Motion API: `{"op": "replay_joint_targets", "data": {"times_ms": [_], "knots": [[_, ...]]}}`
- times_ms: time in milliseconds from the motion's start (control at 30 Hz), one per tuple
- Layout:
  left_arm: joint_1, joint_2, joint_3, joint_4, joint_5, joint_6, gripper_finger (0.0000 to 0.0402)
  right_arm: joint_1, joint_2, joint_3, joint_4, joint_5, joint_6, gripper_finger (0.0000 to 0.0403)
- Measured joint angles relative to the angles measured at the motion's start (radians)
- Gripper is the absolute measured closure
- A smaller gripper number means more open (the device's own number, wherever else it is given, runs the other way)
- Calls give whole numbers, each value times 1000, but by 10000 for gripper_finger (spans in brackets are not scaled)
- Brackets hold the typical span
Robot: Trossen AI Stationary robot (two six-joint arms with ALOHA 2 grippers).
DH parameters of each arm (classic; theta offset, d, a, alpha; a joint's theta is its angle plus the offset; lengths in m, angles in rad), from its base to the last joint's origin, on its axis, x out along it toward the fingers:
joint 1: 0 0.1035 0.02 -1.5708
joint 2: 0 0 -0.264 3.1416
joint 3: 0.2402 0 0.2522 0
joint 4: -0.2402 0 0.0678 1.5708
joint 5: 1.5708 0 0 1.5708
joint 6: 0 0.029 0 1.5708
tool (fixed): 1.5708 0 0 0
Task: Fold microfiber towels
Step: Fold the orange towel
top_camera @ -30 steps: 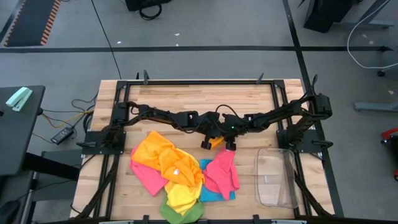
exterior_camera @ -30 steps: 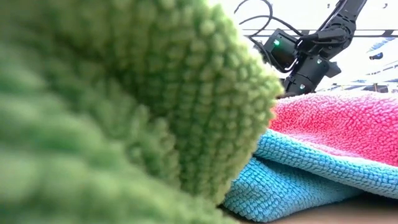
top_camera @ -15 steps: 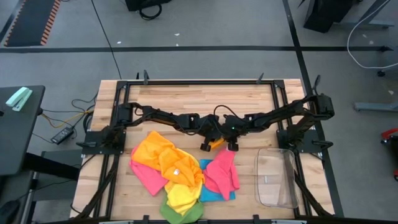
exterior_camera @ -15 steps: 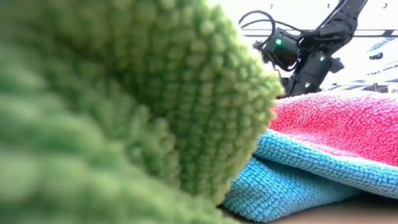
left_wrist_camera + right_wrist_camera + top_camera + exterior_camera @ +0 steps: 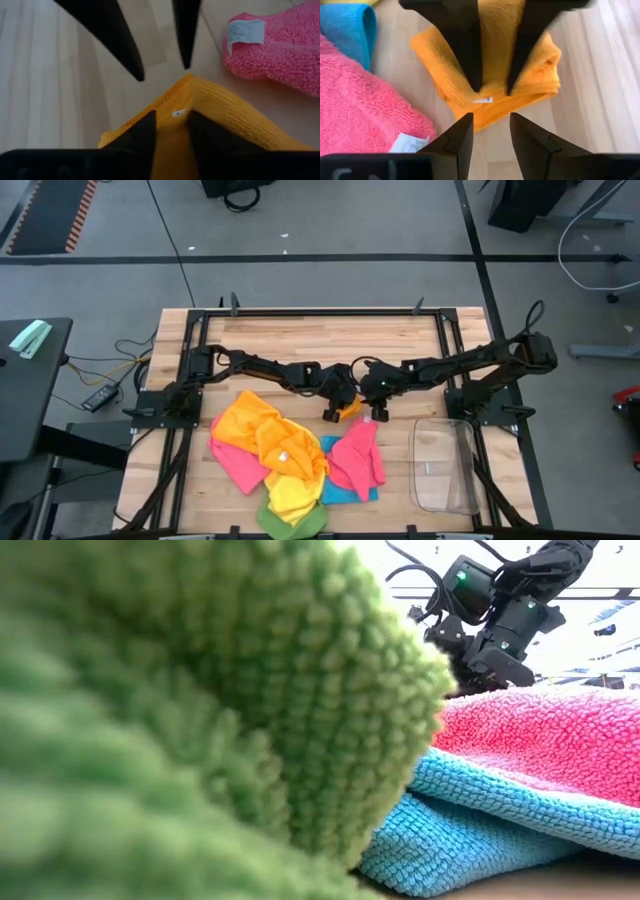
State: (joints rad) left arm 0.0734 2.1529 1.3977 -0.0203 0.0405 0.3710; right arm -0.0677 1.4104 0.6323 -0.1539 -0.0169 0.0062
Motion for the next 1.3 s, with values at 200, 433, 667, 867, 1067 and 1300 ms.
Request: {"op": "replay_joint_targets", "data": {"times_ms": [200, 433, 667, 867, 1067, 1300], "knots": [[0, 0, 0, -4, -2, -1, 189, 5, -1, 0, 5, 0, 2, 257], [-11, -1, 1, -7, -124, 37, 158, 5, -1, 0, 4, -1, 12, 256], [-18, -21, 12, -37, -159, 42, 167, 17, -24, 0, 27, -24, -6, 256], [-18, -27, 25, -75, -178, -1, 167, 55, 8, -23, 221, -34, -62, 255], [-18, -27, 25, -101, -178, -15, 131, 38, 8, -67, 323, -29, -80, 231], [-20, -27, 25, -112, -178, -20, 116, 35, 12, -115, 423, -29, -66, 177]]}}
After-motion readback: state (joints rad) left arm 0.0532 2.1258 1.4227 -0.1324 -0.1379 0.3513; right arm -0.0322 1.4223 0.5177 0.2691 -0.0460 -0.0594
